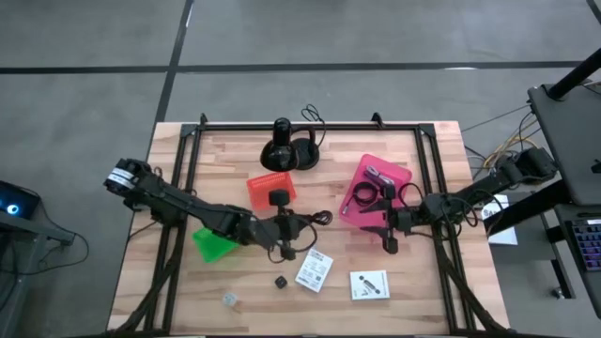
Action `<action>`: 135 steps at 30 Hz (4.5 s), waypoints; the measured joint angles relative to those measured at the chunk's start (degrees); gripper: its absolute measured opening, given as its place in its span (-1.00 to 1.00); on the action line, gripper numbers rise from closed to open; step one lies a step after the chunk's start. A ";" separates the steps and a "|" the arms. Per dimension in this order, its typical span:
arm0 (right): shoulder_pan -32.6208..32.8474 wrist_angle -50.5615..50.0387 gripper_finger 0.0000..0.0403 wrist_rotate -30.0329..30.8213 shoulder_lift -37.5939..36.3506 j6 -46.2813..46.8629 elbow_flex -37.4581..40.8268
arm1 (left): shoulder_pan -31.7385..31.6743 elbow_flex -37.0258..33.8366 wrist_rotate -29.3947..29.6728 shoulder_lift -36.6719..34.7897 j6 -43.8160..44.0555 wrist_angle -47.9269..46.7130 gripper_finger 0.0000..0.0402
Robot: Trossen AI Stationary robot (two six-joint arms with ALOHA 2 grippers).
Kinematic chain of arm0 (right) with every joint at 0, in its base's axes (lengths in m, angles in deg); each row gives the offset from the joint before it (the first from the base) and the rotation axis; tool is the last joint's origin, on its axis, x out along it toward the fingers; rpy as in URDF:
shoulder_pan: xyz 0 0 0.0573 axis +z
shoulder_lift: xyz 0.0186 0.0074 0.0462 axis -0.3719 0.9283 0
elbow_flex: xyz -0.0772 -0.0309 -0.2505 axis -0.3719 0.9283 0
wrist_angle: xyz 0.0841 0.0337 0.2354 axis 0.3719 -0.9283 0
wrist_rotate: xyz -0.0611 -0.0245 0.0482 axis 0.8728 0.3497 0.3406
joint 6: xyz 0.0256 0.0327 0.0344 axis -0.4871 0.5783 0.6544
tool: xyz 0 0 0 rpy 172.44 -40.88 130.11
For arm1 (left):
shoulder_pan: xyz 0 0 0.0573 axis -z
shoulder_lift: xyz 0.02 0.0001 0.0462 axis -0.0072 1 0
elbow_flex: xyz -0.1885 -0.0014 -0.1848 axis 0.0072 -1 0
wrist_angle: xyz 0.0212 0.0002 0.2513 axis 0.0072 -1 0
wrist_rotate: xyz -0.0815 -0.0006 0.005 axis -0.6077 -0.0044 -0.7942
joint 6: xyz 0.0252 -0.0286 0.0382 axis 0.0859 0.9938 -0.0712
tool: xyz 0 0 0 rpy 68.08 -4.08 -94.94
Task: Pick and place items into bin
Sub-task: Put the black charger cable into the pink bin
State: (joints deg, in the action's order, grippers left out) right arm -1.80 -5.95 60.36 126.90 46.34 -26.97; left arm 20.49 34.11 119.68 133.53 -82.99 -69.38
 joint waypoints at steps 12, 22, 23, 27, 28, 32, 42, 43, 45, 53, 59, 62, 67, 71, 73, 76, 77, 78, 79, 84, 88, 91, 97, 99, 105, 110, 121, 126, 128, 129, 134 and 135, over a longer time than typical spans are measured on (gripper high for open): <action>-1.21 0.28 -0.02 -0.34 0.00 0.06 0.00 | -3.13 -2.72 -5.05 3.42 -4.74 12.01 -0.82; -6.51 2.51 -0.03 -7.45 1.37 2.25 0.01 | -3.26 -2.67 -5.32 3.61 -5.62 12.30 -0.82; -6.85 3.67 -0.02 -7.58 2.34 2.27 0.08 | -3.28 -2.63 -5.32 3.61 -5.63 12.41 -0.82; -7.78 11.47 -0.03 -9.85 9.69 1.29 0.03 | -3.37 -2.65 -5.30 3.61 -5.65 12.45 -0.82; -7.92 13.13 -0.03 -9.85 11.60 0.42 -0.11 | -3.37 -2.65 -5.30 3.61 -5.64 12.70 -0.82; -8.53 21.27 -0.03 -9.98 18.49 -0.43 -1.48 | -3.37 -2.65 -5.28 3.61 -5.65 12.70 -0.82; -10.96 27.47 -0.03 -8.09 32.06 0.49 -8.96 | -3.37 -3.11 -5.26 3.61 -5.65 12.68 -0.82; -11.30 27.61 -0.03 -8.09 33.06 0.48 -9.38 | -3.37 -3.18 -5.26 3.61 -5.65 12.73 -0.82; -11.72 28.90 -0.03 -8.51 34.91 0.68 -10.21 | -3.37 -3.39 -5.24 3.61 -5.65 12.65 -0.82; -11.86 30.02 -0.03 -11.45 36.99 1.76 -11.78 | -3.48 -3.39 -5.24 3.56 -5.85 12.24 -0.82; -11.80 29.79 -0.03 -16.13 35.80 2.38 -11.72 | -3.74 -3.39 -4.62 3.56 -6.02 12.27 -0.82; -11.80 29.47 -0.03 -17.15 35.76 2.46 -12.35 | -4.08 -3.39 -4.69 3.56 -6.02 12.67 -0.82; -11.84 29.40 -0.03 -17.39 35.76 3.07 -14.34 | -4.45 -3.39 -4.64 3.54 -5.80 12.79 -0.82; -11.84 26.47 -0.03 -17.50 35.76 3.43 -16.31 | -4.51 -3.39 -4.64 3.54 -5.75 12.76 -0.82; -11.84 23.56 -0.03 -17.50 35.76 3.72 -17.62 | -4.53 -3.39 -4.64 3.54 -5.74 12.68 -0.82; -11.83 19.00 -0.03 -17.49 35.76 3.70 -19.21 | -4.53 -3.39 -4.69 3.54 -5.72 12.63 -0.82; -11.82 17.71 -0.03 -17.48 35.76 3.60 -19.71 | -4.53 -3.39 -4.69 3.54 -5.72 12.62 -0.82; -11.82 16.81 -0.03 -17.48 35.76 3.52 -20.12 | -4.53 -3.39 -4.69 3.54 -5.72 12.62 -0.82; -11.82 16.21 -0.03 -17.47 35.76 3.53 -20.42 | -4.53 -3.39 -4.69 3.54 -5.70 12.62 -0.82; -11.80 16.03 -0.03 -16.60 35.76 3.61 -20.66 | -4.53 -3.39 -4.66 3.54 -5.63 12.68 -0.82; -11.76 16.08 -0.09 -12.14 35.76 3.25 -20.23 | -4.59 -3.39 -4.58 3.54 -5.59 12.68 -0.82; -11.78 16.08 -0.18 -11.49 35.76 2.96 -20.09 | -4.62 -3.39 -4.57 3.54 -5.59 12.66 -0.82; -11.78 16.10 -0.53 -11.40 35.60 2.77 -20.04 | -4.62 -3.39 -4.64 3.54 -5.61 12.64 -0.82; -11.78 16.10 -0.67 -11.33 35.58 2.17 -20.03 | -4.62 -3.39 -4.65 3.54 -5.61 12.64 -0.81; -11.80 16.08 -0.90 -11.24 35.58 1.29 -20.00 | -4.62 -3.39 -4.67 3.54 -5.54 12.66 -0.66; -11.76 15.91 -0.90 -7.57 35.58 1.31 -19.75 | -4.64 -3.39 -4.38 3.54 -5.54 12.78 -0.64; -11.79 15.89 -0.90 -1.98 34.54 0.01 -17.88 | -4.59 -3.37 -4.80 3.54 -5.54 12.27 -0.62; -11.86 14.85 -0.91 3.96 32.67 -1.30 -16.29 | -4.53 -3.37 -4.82 3.45 -5.57 12.16 -0.62; -11.78 13.22 -0.91 5.52 31.53 -1.33 -16.02 | -4.55 -3.37 -4.80 3.43 -5.54 11.88 -0.62; -11.79 12.34 -0.91 6.54 30.85 -1.32 -15.80 | -4.55 -3.37 -4.73 3.43 -5.54 11.70 -0.62; -11.78 7.02 -0.91 12.99 27.17 -1.31 -14.27 | -4.55 -3.37 -4.60 3.43 -5.52 11.65 -0.62; -11.78 6.52 -0.91 14.24 26.38 -1.29 -14.00 | -4.55 -3.37 -4.60 3.43 -5.50 11.68 -0.62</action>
State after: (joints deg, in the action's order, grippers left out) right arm -13.58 0.57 74.61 153.27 45.05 -40.96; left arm 15.94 30.74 115.08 136.96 -88.49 -57.70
